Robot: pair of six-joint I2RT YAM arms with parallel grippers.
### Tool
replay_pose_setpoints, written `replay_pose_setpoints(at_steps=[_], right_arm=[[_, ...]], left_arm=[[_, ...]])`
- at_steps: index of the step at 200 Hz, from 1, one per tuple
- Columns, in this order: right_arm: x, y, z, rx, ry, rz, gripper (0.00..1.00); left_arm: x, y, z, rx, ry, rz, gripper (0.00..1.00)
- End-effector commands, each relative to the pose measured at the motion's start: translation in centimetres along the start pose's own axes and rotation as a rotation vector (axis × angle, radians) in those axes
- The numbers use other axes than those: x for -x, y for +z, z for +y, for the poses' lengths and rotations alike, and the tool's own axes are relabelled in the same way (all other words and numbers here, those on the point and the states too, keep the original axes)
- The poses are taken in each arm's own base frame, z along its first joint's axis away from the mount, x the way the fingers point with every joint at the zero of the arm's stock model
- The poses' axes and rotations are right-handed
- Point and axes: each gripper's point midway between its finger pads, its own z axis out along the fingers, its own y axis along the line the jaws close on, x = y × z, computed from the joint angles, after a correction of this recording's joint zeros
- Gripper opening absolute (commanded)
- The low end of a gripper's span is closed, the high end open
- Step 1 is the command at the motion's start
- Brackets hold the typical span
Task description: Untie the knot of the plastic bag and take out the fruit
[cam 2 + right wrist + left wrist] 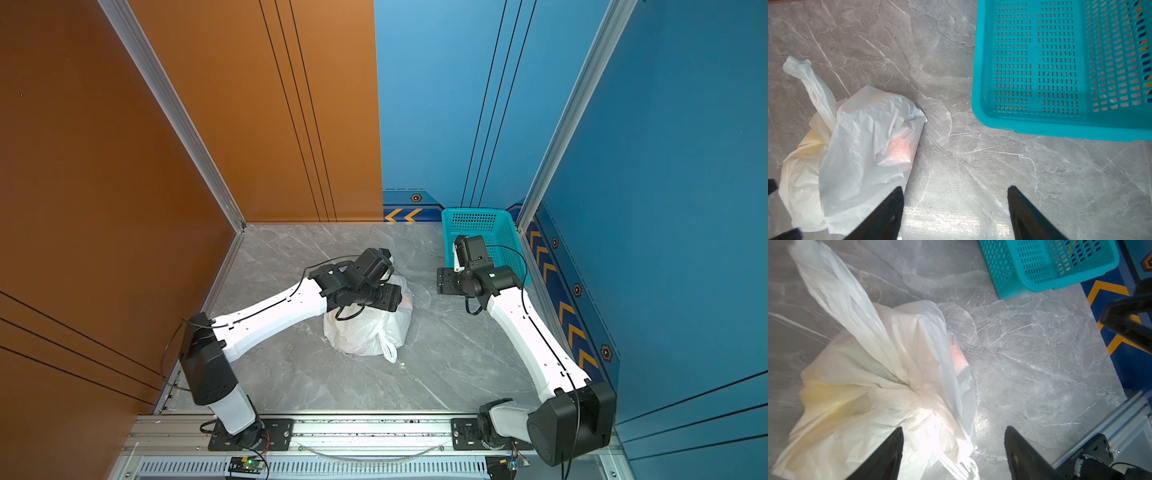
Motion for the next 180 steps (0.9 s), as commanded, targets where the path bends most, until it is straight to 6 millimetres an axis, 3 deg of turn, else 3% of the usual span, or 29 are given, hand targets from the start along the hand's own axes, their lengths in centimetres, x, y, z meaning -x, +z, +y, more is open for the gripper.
replay_pose_setpoints(at_steps=[1,44,99,157,168,180], right_arm=[[-1.2,-0.1,1.1,0.044,-0.009,0.04,0.8],[-2.3,0.2,4.2,0.112,-0.056,0.078,0.8],[-3.1,0.3,6.8,0.149,-0.086,0.086,0.8],[-3.2,0.6,7.8,0.167,-0.095,0.093,0.8],[-3.1,0.7,8.0,0.17,-0.096,0.091,0.8],[-3.2,0.7,8.2,0.175,-0.096,0.093,0.8]], left_arm=[[-1.9,-1.6,2.7,0.108,0.127,0.02,0.77],[-5.5,0.4,3.9,0.12,0.28,0.12,0.73],[-6.8,3.2,5.3,0.178,0.334,0.126,0.69],[-7.8,5.7,5.0,0.212,0.396,0.135,0.7],[-7.8,6.1,5.4,0.243,0.407,0.136,0.65],[-7.8,6.2,6.0,0.277,0.413,0.133,0.49]])
